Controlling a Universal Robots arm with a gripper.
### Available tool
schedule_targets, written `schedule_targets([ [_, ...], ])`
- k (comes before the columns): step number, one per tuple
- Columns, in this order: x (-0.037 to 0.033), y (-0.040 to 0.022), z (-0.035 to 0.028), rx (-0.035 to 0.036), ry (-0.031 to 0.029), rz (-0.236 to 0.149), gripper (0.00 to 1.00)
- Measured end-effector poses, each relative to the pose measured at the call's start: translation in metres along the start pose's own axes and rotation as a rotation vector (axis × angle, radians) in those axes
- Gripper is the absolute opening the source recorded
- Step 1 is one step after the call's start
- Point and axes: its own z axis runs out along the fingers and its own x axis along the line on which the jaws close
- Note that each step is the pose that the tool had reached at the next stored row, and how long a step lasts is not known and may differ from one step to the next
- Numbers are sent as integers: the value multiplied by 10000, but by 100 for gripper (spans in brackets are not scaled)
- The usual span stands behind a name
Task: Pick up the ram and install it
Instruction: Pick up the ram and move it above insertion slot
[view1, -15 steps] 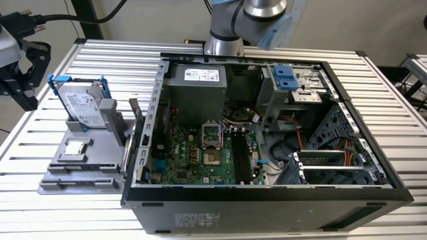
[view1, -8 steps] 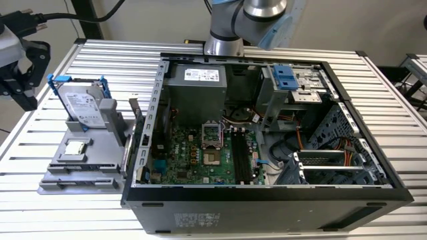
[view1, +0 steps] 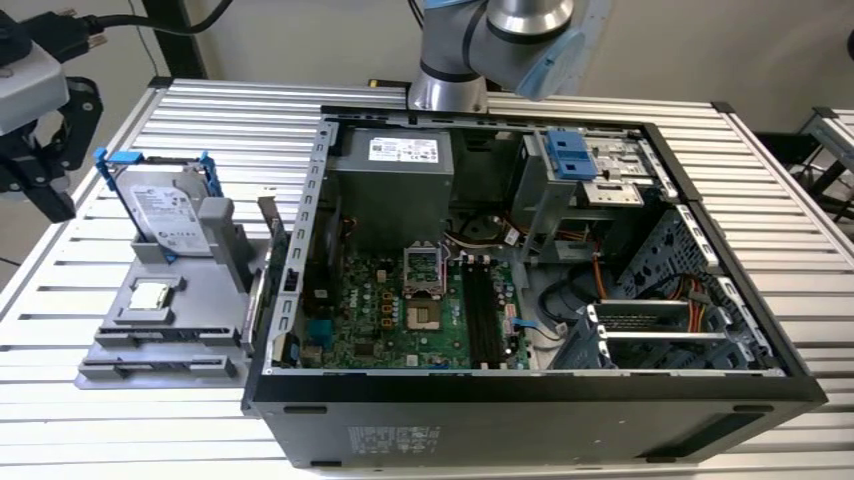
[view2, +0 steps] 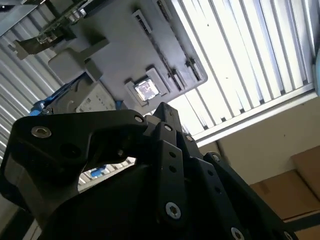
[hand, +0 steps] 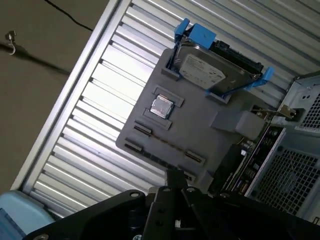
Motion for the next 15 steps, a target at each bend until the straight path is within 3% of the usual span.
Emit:
schedule_targets([
  [5, 0, 0, 1, 61, -75, -763, 0],
  [15, 1, 1, 1, 4, -2, -2502, 0],
])
